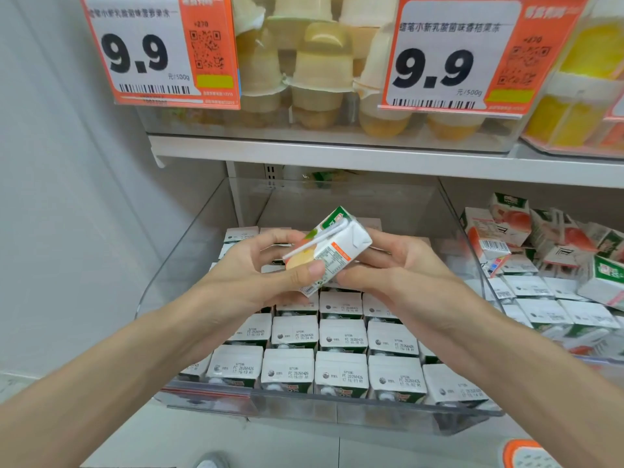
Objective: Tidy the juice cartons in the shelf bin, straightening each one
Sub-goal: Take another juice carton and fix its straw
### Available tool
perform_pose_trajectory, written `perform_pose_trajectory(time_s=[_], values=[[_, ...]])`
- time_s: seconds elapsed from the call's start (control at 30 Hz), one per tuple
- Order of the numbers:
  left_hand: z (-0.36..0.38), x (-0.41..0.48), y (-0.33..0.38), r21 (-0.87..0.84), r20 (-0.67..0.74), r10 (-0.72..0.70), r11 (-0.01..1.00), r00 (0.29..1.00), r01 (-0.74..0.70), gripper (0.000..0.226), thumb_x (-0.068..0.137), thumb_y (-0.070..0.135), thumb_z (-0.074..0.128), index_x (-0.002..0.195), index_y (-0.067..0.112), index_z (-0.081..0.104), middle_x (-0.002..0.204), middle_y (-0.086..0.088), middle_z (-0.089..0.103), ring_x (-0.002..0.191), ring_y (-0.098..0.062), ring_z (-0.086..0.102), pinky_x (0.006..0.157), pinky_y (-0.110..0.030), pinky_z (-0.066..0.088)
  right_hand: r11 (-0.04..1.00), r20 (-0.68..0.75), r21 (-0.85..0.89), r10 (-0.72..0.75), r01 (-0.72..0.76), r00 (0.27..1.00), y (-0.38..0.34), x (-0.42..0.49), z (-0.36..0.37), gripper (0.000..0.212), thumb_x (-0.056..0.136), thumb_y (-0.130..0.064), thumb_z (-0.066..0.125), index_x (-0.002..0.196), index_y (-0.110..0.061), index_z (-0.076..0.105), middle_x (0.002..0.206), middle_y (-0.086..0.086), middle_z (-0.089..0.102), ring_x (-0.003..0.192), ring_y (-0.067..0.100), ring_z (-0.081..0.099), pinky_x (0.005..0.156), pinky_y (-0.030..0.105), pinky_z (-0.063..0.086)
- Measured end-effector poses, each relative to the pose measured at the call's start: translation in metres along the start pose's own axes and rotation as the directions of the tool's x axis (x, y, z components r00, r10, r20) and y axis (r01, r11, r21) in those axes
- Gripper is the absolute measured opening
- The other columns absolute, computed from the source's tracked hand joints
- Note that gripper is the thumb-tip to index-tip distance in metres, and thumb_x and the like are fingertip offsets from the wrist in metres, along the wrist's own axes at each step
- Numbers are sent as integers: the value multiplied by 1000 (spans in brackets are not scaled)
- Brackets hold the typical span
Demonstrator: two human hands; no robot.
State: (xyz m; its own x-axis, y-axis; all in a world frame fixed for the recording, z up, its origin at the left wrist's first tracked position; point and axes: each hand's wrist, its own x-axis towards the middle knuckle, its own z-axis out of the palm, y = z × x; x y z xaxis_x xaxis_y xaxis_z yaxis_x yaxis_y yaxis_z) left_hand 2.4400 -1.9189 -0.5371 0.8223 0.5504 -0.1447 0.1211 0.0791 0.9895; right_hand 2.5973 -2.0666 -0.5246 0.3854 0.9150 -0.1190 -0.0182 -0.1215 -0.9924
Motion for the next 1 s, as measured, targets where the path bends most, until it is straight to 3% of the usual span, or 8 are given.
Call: perform_pose_trajectory(time_s=[0.13, 0.23, 0.33, 0.4, 0.5, 0.7, 0.83, 1.0], values=[[-3, 2, -3, 105, -21, 20, 994, 1000, -18, 64, 69, 29, 98, 125, 27, 67, 128, 6, 75, 110, -20, 77, 91, -33, 60, 1000, 10, -4, -19, 19, 1000, 0, -1, 0, 48, 91, 1, 75, 127, -30, 73, 120, -8, 79, 119, 8, 71, 115, 41, 44], [1, -1, 3, -18, 50, -9, 1000, 999, 10, 44, 95, 34, 73, 136, 23, 63, 125, -6, 77, 112, -29, 76, 96, -36, 62, 997, -67, -46, -63, 60, 996, -2, 0, -5, 47, 89, -11, 81, 131, -30, 71, 117, 0, 79, 112, 14, 74, 98, 26, 53], [7, -5, 9, -169, 162, -93, 978, 982, 121, 45, 108, 40, 42, 138, 15, 64, 126, -15, 76, 111, -37, 76, 84, -32, 65, 994, -99, -72, -89, 82, 991, -4, 0, -9, 43, 95, -21, 75, 137, -28, 67, 108, 5, 81, 109, 14, 75, 95, 22, 57], [8, -6, 9, -202, 192, -139, 963, 972, 177, 47, 110, 41, 36, 134, 15, 66, 125, -14, 77, 105, -38, 78, 71, -30, 65, 992, -92, -92, -92, 83, 991, -5, 0, -10, 38, 98, -26, 71, 136, -26, 68, 107, 0, 82, 108, 8, 75, 98, 28, 58], [8, -6, 7, -207, 220, -140, 960, 965, 186, 48, 111, 40, 33, 136, 14, 64, 123, -17, 77, 97, -36, 80, 62, -28, 63, 993, -138, -83, -90, 79, 986, -5, 0, -12, 27, 96, -29, 73, 123, -25, 75, 109, -5, 82, 106, 5, 74, 94, 25, 58], [17, -4, 4, -148, 252, -116, 977, 961, 157, 58, 95, 61, 43, 136, 26, 64, 123, -10, 77, 92, -34, 79, 53, -27, 57, 997, -217, -22, -82, 79, 973, -1, 4, -5, 27, 85, -35, 82, 102, -13, 77, 103, 8, 81, 89, 9, 73, 78, 18, 56], [17, -8, -1, -54, 209, -44, 997, 977, 56, 39, 89, 29, 76, 127, 26, 69, 119, -22, 68, 87, -25, 74, 54, -24, 49, 996, -207, -11, -86, 86, 975, -2, 3, -3, 27, 83, -34, 85, 97, -12, 77, 98, 9, 80, 82, 7, 71, 74, 15, 54], [16, -8, -2, 41, 156, -1, 999, 988, -6, 46, 91, 17, 77, 133, 33, 65, 121, -7, 73, 85, -21, 75, 55, -25, 49, 996, -184, -37, -85, 79, 979, -5, -1, -2, 26, 89, -33, 81, 105, -14, 75, 92, 3, 80, 78, 4, 72, 76, 19, 53]])
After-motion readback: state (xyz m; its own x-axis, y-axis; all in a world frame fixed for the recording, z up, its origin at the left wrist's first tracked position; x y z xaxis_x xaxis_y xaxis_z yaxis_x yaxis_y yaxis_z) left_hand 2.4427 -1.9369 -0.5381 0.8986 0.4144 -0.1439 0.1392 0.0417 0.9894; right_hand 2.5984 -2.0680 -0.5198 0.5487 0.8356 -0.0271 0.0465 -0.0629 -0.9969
